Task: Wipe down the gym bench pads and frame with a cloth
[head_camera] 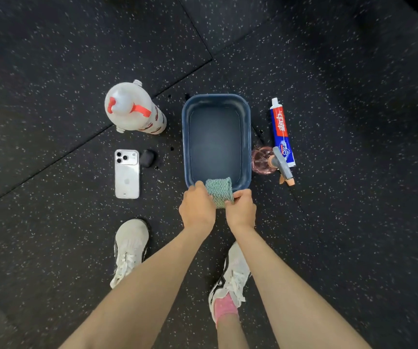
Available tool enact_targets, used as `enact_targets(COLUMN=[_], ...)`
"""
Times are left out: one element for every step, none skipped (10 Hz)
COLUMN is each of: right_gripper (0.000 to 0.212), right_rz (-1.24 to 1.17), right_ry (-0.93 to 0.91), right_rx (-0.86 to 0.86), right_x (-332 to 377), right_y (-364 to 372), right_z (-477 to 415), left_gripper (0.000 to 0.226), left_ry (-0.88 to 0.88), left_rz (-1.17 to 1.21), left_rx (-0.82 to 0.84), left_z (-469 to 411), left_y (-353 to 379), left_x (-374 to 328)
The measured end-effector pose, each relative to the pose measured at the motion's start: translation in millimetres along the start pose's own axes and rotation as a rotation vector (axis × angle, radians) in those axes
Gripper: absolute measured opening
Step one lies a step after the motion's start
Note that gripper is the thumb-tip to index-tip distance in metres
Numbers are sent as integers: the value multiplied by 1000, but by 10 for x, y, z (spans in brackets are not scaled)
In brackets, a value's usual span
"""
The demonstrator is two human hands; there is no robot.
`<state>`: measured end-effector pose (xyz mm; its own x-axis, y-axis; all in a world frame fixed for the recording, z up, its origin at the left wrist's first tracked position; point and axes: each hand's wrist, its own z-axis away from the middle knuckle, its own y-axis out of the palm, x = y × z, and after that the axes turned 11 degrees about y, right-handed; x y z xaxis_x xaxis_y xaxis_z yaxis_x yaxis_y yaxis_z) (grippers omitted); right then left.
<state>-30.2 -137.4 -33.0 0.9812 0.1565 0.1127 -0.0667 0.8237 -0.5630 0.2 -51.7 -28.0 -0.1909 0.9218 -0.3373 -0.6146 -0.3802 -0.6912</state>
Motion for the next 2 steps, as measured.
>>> enact_targets(right_gripper=[19, 23], right_rz=[-17, -31], right_ry=[12, -12], right_rx=[7, -12], right_x=[16, 24], right_y=[-12, -35], right_z=[54, 99], left_gripper=[12, 14], left_ry=[38, 56], left_rz=[1, 0], left_rx=[25, 17], left_z=[30, 29], left_y=[-32, -108], left_x=[13, 50])
